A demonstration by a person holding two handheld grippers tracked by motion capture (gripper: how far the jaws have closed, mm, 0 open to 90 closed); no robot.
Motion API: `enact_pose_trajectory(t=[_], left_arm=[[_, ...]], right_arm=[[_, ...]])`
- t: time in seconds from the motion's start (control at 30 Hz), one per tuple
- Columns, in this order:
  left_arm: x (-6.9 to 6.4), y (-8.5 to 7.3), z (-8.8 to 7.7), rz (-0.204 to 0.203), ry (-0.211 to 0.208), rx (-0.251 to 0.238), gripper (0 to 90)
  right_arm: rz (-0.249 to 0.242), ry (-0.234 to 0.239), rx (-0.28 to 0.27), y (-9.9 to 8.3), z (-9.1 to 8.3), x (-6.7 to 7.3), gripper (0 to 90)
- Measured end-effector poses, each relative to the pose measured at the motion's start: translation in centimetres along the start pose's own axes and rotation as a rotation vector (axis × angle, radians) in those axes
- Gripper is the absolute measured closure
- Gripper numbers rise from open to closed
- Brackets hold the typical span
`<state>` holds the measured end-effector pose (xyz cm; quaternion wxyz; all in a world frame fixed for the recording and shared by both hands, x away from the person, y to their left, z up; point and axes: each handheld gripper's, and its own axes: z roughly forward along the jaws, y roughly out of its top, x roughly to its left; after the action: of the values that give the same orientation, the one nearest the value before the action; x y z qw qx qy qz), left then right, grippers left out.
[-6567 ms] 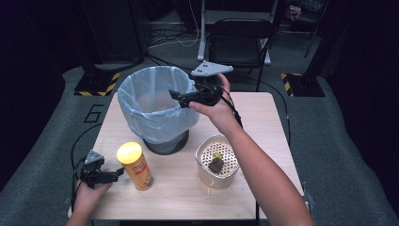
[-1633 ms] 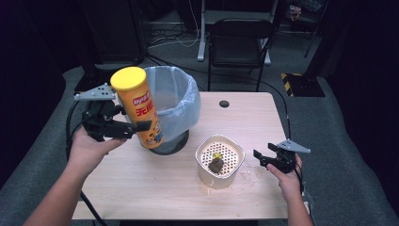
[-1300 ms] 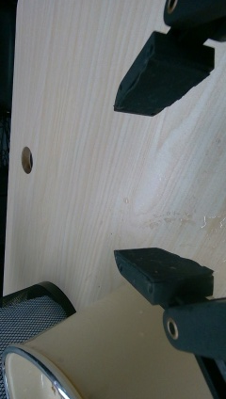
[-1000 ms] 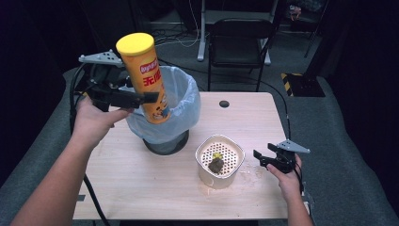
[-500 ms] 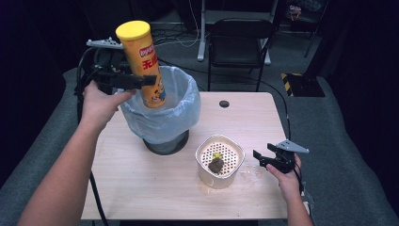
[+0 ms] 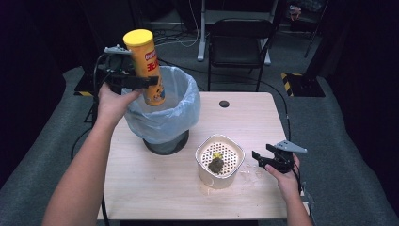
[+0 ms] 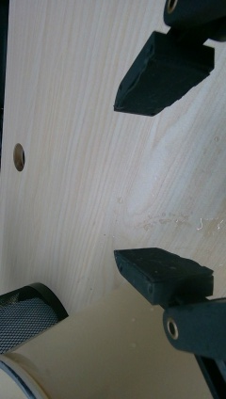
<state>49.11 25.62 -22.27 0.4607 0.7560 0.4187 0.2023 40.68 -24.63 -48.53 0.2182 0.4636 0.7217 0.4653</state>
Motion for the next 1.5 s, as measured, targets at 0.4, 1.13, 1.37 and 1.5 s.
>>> enact_pose_trajectory(t=[0.4,1.13,1.37,1.5], left_arm=[[1.4,-1.9,2.8,-0.039,0.012,0.095,23.5],[2.0,-2.0,2.0,-0.082,0.01,0.097,14.3],[1.6,-2.1,0.7,-0.049,-0.009,0.097,17.4],[1.6,-2.1,-0.7,-0.028,-0.009,0.082,19.7]], right_arm=[[0.001,0.005,0.008,-0.1,0.3,0.1,23.7],[-0.005,0.007,0.005,-0.1,0.3,0.1,23.7],[0.0,0.005,0.007,-0.1,0.2,0.1,23.7],[-0.001,0.005,0.003,-0.1,0.1,0.0,23.8]])
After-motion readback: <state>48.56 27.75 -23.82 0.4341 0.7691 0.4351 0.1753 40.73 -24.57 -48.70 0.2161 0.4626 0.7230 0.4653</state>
